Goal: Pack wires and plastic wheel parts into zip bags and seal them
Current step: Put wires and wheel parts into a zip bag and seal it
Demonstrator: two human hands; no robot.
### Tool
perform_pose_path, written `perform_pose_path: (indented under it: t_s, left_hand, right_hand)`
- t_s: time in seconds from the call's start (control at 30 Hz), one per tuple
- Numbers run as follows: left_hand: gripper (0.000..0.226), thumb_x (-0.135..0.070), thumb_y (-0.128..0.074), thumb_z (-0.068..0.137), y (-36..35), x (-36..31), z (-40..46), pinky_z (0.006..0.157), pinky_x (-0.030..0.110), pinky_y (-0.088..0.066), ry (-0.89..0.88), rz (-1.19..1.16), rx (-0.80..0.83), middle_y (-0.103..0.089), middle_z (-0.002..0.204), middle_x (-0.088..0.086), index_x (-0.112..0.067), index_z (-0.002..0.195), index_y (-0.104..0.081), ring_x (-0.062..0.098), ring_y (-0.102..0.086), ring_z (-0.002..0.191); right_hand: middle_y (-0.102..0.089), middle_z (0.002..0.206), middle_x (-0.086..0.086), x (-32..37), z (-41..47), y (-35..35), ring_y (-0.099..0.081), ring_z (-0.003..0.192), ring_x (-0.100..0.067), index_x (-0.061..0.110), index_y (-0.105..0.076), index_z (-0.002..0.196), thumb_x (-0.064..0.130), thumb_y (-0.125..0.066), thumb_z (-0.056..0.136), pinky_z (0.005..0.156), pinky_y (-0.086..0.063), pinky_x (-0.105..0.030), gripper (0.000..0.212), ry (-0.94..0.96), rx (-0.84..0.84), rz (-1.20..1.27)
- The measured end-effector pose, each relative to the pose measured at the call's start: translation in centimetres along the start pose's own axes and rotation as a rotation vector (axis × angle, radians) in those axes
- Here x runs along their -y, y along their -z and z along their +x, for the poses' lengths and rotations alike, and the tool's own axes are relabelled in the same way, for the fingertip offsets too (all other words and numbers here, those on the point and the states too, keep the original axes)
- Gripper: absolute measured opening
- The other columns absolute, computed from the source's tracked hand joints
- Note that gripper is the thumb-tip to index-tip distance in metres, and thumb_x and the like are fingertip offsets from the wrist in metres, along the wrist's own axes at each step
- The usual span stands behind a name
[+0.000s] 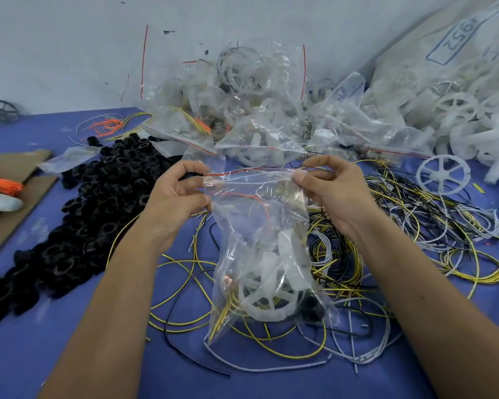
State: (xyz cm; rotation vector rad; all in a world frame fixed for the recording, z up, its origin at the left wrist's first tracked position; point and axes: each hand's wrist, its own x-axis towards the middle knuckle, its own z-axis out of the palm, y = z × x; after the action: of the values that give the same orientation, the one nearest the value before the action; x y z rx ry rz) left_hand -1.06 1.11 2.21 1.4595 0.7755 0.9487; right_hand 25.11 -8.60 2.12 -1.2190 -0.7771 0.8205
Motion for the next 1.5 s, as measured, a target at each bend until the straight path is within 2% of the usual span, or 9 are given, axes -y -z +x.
perform_pose_path:
  t_s: [0.2, 0.33, 0.4, 0.57, 0.8, 1.0, 1.17, 1.33, 1.5]
  left_hand:
    - [0.045, -0.004, -0.068, 0.058, -0.4, -1.3, 0.4, 0.068, 0.025, -0.055, -0.024, 0.248, -0.003, -0.073, 0.100, 0.001, -0.018, 0.101, -0.064, 0.017, -0.065, 0.083]
    - [0.030, -0.019, -0.064, 0.069, -4.1, -3.7, 1.9, 0.087, 0.028, -0.051, -0.283, 0.536, -0.046, -0.066, 0.101, -0.008, -0.020, 0.099, -0.066, 0.015, -0.061, 0.099]
    - [0.023, -0.034, -0.071, 0.078, -6.3, -4.5, 2.7, 0.086, 0.022, -0.046, -0.408, 0.701, 0.003, -0.067, 0.097, -0.009, -0.021, 0.097, -0.068, 0.008, -0.059, 0.094]
    - [0.014, -0.032, -0.079, 0.089, -9.6, -4.8, 3.9, 0.079, 0.032, -0.056, -0.200, 0.790, 0.227, -0.076, 0.084, -0.004, -0.020, 0.093, -0.074, 0.012, -0.070, 0.082]
    - [0.012, -0.010, -0.084, 0.082, -9.4, -3.9, 3.7, 0.068, 0.022, -0.055, -0.183, 0.654, 0.157, -0.074, 0.075, 0.001, -0.013, 0.084, -0.073, 0.005, -0.067, 0.065]
    - [0.028, -0.023, -0.092, 0.073, -7.7, -4.4, 3.8, 0.061, 0.022, -0.046, -0.140, 0.812, 0.130, -0.069, 0.071, -0.003, -0.017, 0.071, -0.064, 0.005, -0.058, 0.060]
    - [0.028, -0.026, -0.094, 0.071, -6.1, -5.2, 3.5, 0.069, 0.031, -0.052, -0.018, 0.903, 0.274, -0.074, 0.081, 0.010, -0.013, 0.072, -0.069, 0.012, -0.058, 0.064]
    - [0.019, -0.010, -0.089, 0.076, -4.9, -5.3, 3.5, 0.084, 0.039, -0.056, 0.036, 0.893, 0.347, -0.076, 0.088, 0.013, -0.015, 0.077, -0.070, 0.016, -0.062, 0.070]
    - [0.023, 0.000, -0.083, 0.078, -4.9, -4.1, 3.5, 0.080, 0.039, -0.057, 0.069, 0.918, 0.395, -0.076, 0.087, 0.012, -0.019, 0.079, -0.070, 0.015, -0.061, 0.066]
  right_hand:
    - [-0.079, 0.088, -0.009, -0.3, -0.2, -0.2, -0.075, 0.082, -0.021, 0.009, -0.068, 0.106, -0.006, -0.081, 0.077, 0.075, -0.059, -0.028, 0.035, 0.104, 0.035, -0.048]
    - [-0.077, 0.101, -0.007, -0.4, -0.4, -0.7, -0.069, 0.074, -0.015, 0.013, -0.071, 0.106, -0.006, -0.083, 0.075, 0.075, -0.058, -0.027, 0.038, 0.164, 0.073, -0.094]
    - [-0.076, 0.090, -0.006, -0.5, -0.5, -0.9, -0.068, 0.073, -0.014, 0.013, -0.073, 0.101, -0.006, -0.083, 0.075, 0.077, -0.058, -0.028, 0.034, 0.150, 0.064, -0.092]
    - [-0.075, 0.081, -0.012, -0.5, -0.7, -0.7, -0.071, 0.079, -0.019, 0.009, -0.075, 0.091, 0.000, -0.083, 0.079, 0.081, -0.060, -0.031, 0.017, 0.130, 0.077, -0.029]
    - [-0.074, 0.082, -0.014, -0.9, -0.2, 0.0, -0.066, 0.072, -0.019, 0.007, -0.070, 0.104, 0.005, -0.082, 0.082, 0.070, -0.055, -0.029, 0.025, 0.064, 0.142, -0.120]
    - [-0.078, 0.084, -0.009, -1.0, -0.3, -0.3, -0.071, 0.074, -0.017, 0.009, -0.070, 0.100, -0.012, -0.074, 0.081, 0.072, -0.057, -0.026, 0.029, 0.120, 0.153, -0.090]
    - [-0.079, 0.097, -0.009, -0.8, -0.6, -0.4, -0.068, 0.073, -0.015, 0.009, -0.063, 0.119, -0.020, -0.051, 0.086, 0.062, -0.050, -0.019, 0.045, 0.147, 0.173, -0.100]
    - [-0.067, 0.112, -0.006, 0.1, -0.9, -0.1, -0.052, 0.063, -0.003, 0.019, -0.068, 0.118, -0.025, -0.034, 0.075, 0.062, -0.041, -0.018, 0.070, 0.318, 0.285, -0.426]
    - [-0.060, 0.107, -0.006, 0.5, -0.9, -0.2, -0.057, 0.104, -0.014, 0.015, -0.075, 0.100, -0.025, -0.038, 0.070, 0.086, -0.044, -0.026, 0.062, 0.406, 0.332, -0.677]
